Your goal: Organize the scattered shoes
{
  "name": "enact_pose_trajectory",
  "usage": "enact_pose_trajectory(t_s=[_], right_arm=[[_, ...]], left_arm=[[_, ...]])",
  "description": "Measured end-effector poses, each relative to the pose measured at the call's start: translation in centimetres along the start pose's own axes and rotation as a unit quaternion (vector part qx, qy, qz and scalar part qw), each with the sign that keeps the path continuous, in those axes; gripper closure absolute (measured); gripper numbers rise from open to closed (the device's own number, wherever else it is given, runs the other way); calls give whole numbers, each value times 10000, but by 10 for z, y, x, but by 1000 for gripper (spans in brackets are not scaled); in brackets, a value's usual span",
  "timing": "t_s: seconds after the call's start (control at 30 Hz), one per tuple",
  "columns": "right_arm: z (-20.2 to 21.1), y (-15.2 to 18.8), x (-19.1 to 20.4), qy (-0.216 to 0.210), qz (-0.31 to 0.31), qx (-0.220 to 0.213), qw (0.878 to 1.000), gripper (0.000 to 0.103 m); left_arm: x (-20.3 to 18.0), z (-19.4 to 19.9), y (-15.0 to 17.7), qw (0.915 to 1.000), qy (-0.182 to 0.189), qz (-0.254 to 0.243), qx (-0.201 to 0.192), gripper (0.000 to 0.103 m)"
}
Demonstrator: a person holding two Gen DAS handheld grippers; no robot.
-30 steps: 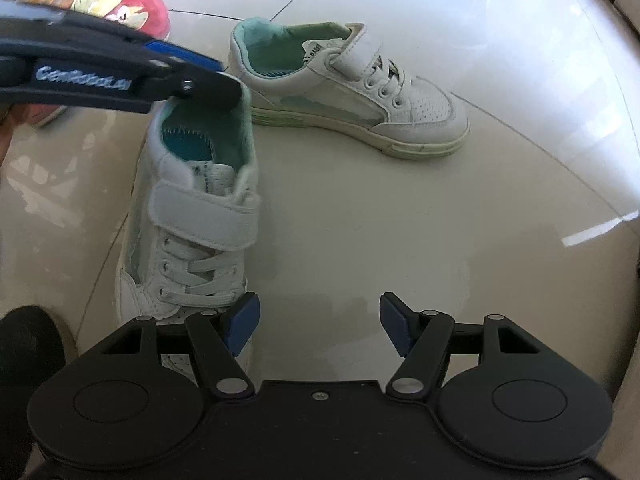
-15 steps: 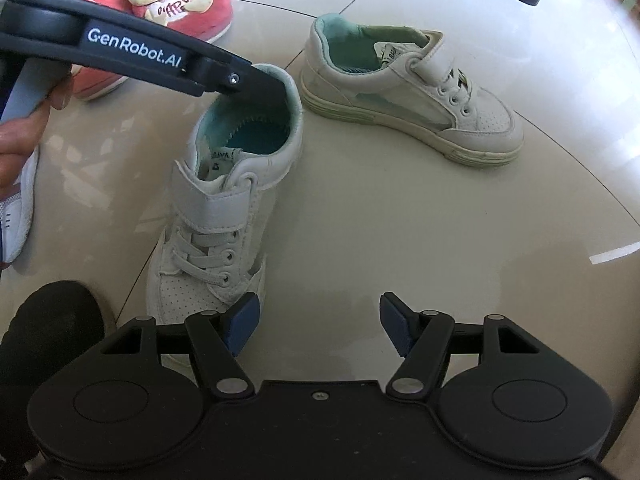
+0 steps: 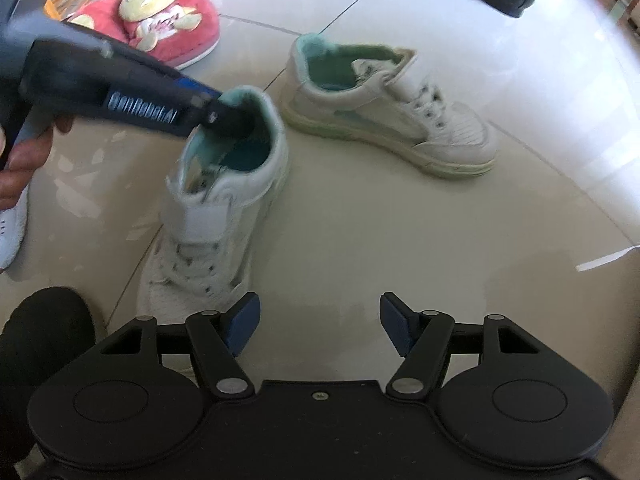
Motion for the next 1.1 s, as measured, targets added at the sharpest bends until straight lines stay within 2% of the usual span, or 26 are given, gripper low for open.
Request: enact_pose_trajectory(t_s=[0.2,0.27,0.33,0.43,0.57,0.77,0.93,1.07,1.1], right_arm=[[15,-3,-20,179,-165,-259,9994,35],[19,-3,-27,172,-270,-320,9990,36],[20,-3,-30,158,-305,-342,9988,36],[19,-4,-30,53,-316,-395,9987,37],[24,-10,-24,-111,-181,-525,9984,39],[23,-26,-15,-173,27,-585,9981,40],[13,-38,-4,-97,313,-504,9982,41],[2,-44,0,-30,448,-415,9981,51],[0,-45,0,-4,462,-384,9982,58]], left_arm=[[-35,-8,0,9959,306,-855,53,83],[-41,-12,0,9946,411,-941,134,78],[-39,-10,0,9956,477,-794,128,75],[-24,9,1,9977,554,-380,-41,59],[-6,28,13,9981,597,-133,-106,53],[-6,46,47,9949,924,-245,325,43],[-23,41,73,9904,1065,-438,771,38],[-25,27,84,9879,1105,-233,1061,38],[-25,25,85,9875,1108,-201,1101,38]])
Point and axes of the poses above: each gripper's, at about its wrist camera, not at the fingertips, and z roughly against the way its jaws point, x to its left, y to its underside, the point moved 5 cm from there along -z, roughly the way its jaws point, and after that the axes turned 10 degrees about x, right-handed, at the moved point
